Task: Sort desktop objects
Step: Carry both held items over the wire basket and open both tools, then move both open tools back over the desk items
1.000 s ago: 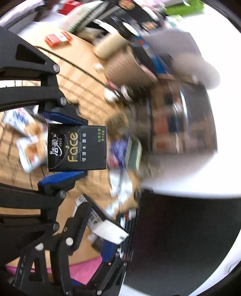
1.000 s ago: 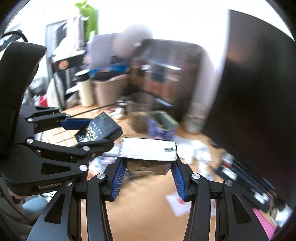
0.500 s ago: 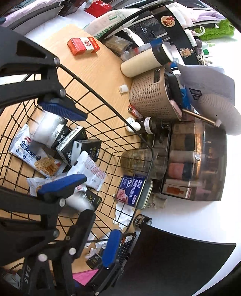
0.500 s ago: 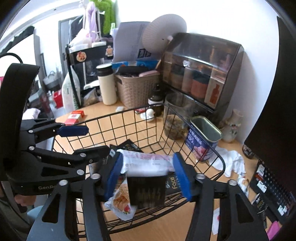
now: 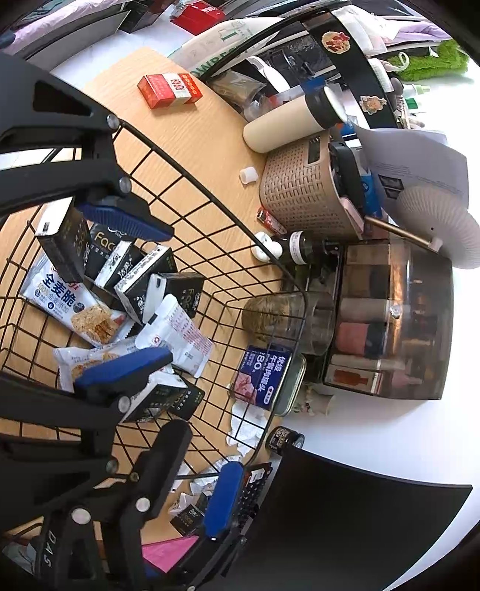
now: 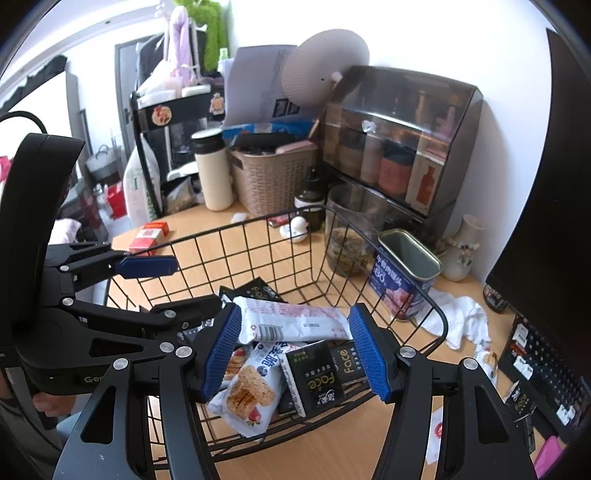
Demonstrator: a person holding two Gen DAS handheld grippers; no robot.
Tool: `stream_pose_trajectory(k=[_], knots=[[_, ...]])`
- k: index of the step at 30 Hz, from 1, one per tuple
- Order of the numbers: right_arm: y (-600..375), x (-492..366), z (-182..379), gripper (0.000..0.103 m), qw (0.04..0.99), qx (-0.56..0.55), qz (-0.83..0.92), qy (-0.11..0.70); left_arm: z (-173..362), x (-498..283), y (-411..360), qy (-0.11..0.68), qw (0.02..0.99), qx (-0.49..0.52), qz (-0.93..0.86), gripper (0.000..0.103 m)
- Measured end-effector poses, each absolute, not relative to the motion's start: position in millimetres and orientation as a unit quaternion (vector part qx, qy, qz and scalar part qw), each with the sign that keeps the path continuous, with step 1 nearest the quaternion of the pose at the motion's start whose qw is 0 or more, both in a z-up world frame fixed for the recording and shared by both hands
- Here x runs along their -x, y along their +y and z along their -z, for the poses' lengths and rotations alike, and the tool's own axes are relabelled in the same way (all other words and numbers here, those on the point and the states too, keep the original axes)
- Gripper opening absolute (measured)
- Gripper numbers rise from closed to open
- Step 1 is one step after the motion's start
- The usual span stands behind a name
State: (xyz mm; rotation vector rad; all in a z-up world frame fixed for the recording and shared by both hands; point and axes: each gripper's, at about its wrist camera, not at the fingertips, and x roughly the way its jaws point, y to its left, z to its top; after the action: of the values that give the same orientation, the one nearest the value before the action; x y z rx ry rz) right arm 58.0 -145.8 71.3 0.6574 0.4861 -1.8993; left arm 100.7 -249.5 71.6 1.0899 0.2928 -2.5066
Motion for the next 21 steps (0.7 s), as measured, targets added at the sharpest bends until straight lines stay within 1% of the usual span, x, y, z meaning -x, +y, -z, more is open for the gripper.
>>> stream_pose_trajectory(k=[6, 10, 17, 21], knots=[[-135.8, -59.1, -82.3, 0.060, 0.507, -0.262, 0.796, 0.201, -82.5, -97.0, -239.2, 0.098, 0.181, -0.382, 0.901, 0.065], [-117.2, -56.8, -91.6, 0.060, 0.495, -0.250, 0.808, 0.199, -93.1, -88.4, -218.2, 0.086, 0.165, -0.374, 0.909, 0.065], [-51.9, -22.6, -96.9, 0.060, 0.436, -0.257, 0.842, 0.186, -104.8, -53.4, -153.0, 0.044, 0.100, -0.372, 0.922, 0.065], [-9.9, 1.8, -93.7, 0.060, 0.396, -0.268, 0.861, 0.173, -99.7, -27.2, -113.7, 0.031, 0.066, -0.382, 0.921, 0.065]])
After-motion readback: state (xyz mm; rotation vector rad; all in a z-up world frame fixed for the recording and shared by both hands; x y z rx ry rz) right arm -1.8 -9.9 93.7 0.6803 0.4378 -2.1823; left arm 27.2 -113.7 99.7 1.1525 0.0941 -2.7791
